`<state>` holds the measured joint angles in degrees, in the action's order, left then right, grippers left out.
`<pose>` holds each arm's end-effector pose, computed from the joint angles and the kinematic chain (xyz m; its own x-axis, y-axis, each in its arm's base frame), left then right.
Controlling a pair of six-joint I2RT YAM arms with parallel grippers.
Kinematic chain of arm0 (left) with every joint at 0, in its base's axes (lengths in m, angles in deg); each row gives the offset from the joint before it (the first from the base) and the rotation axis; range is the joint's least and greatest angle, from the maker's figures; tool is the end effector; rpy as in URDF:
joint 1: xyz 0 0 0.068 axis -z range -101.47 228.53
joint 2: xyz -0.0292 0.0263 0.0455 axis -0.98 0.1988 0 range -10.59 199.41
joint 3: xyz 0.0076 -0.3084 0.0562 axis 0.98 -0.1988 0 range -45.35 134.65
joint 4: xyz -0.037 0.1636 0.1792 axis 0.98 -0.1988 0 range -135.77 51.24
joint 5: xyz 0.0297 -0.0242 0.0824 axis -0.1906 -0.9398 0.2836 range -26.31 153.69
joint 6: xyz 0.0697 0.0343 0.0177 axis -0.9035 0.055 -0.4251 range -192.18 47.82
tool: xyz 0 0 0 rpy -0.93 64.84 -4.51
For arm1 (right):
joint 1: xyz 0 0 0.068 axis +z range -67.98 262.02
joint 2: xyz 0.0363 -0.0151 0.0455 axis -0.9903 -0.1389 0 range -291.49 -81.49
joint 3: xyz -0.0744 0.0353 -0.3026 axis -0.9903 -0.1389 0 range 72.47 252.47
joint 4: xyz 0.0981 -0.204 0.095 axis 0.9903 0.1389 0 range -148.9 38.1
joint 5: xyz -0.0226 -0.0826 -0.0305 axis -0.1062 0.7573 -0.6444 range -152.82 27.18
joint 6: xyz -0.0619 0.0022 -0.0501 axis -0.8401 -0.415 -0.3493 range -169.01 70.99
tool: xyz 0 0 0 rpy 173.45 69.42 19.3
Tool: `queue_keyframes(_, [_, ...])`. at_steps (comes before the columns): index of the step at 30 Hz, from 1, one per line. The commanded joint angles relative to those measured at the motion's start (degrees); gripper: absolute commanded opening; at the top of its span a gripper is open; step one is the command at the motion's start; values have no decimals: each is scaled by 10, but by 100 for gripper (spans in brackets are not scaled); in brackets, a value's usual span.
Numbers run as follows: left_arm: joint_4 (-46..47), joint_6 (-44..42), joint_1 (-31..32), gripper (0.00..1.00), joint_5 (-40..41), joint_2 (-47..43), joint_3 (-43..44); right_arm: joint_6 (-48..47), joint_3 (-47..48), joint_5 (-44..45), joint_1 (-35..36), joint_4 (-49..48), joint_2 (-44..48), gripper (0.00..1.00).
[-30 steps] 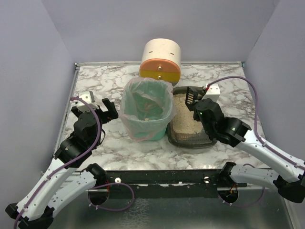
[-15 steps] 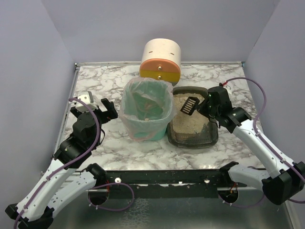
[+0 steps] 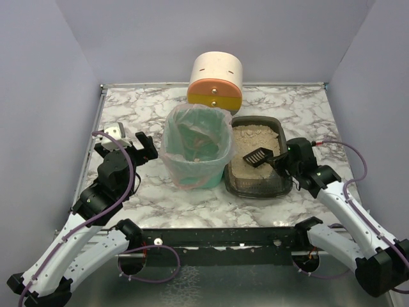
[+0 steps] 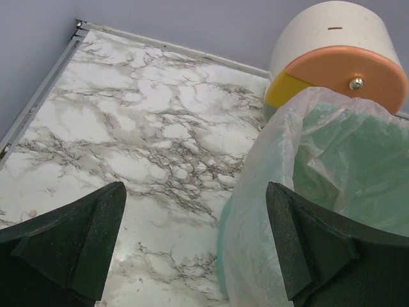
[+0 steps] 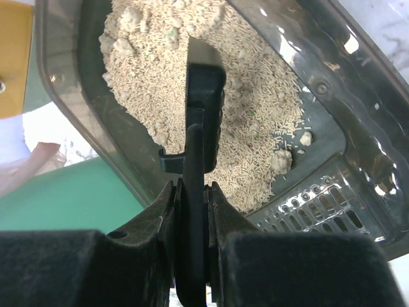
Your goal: Clean the litter box
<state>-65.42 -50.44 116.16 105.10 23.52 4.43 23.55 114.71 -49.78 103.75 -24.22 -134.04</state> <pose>0.1013 -0.0208 0.3804 -0.1192 -0.2587 -0.9586 -0.1083 0.9631 -0.2465 0.1622 0.0481 0.2751 -0.3995 0.8412 -0.3643 0.5628 0.5388 0.6269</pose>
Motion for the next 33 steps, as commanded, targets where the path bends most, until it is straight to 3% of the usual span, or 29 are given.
queue_keyframes(1, [8, -7, 2, 99, -2, -3, -8, 94, -35, 25, -3, -32, 19, 1])
queue_keyframes(14, [8, -9, 2, 99, 2, -2, -10, 185, -101, 58, -4, -149, -5, 1])
queue_keyframes(33, [9, -8, 2, 99, -12, 14, -10, 225, -146, 76, -7, -382, -106, 0])
